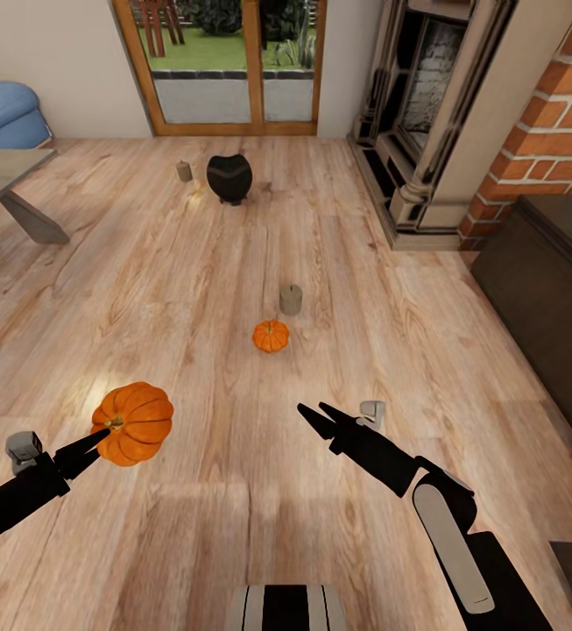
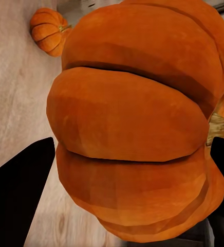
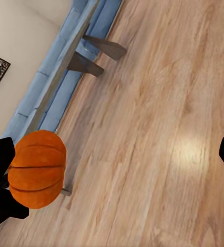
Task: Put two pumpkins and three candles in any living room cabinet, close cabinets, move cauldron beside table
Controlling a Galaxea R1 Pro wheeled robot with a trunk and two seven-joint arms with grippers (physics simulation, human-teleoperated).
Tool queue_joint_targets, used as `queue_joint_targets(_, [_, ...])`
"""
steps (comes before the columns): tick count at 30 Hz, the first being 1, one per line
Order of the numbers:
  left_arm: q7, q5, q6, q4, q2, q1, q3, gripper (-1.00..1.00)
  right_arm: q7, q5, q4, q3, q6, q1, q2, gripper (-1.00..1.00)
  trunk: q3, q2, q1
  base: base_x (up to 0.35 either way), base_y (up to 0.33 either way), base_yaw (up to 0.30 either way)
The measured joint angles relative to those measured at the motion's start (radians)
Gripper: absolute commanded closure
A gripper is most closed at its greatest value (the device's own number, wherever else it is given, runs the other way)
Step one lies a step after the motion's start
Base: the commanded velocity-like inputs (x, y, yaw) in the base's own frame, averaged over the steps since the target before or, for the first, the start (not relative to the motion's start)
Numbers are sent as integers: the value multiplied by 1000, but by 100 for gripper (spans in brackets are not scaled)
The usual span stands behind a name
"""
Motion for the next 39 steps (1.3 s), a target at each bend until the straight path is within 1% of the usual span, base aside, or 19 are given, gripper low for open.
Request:
queue_joint_targets(3, [0,-1,0,0,0,0,0,100,0,1,0,1,0,0,3,-100,5,0,0,0,0,0])
queue_joint_targets(6, [1,-1,0,0,0,0,0,100,0,5,2,1,0,0,24,-100,10,0,0,0,0,0])
queue_joint_targets(9, [1,-1,0,0,0,0,1,100,0,7,2,1,-2,0,31,-100,15,0,0,0,0,0])
queue_joint_targets(39, [1,-2,-5,3,1,0,1,100,-1,10,15,3,-5,0,35,-100,64,0,0,0,0,0])
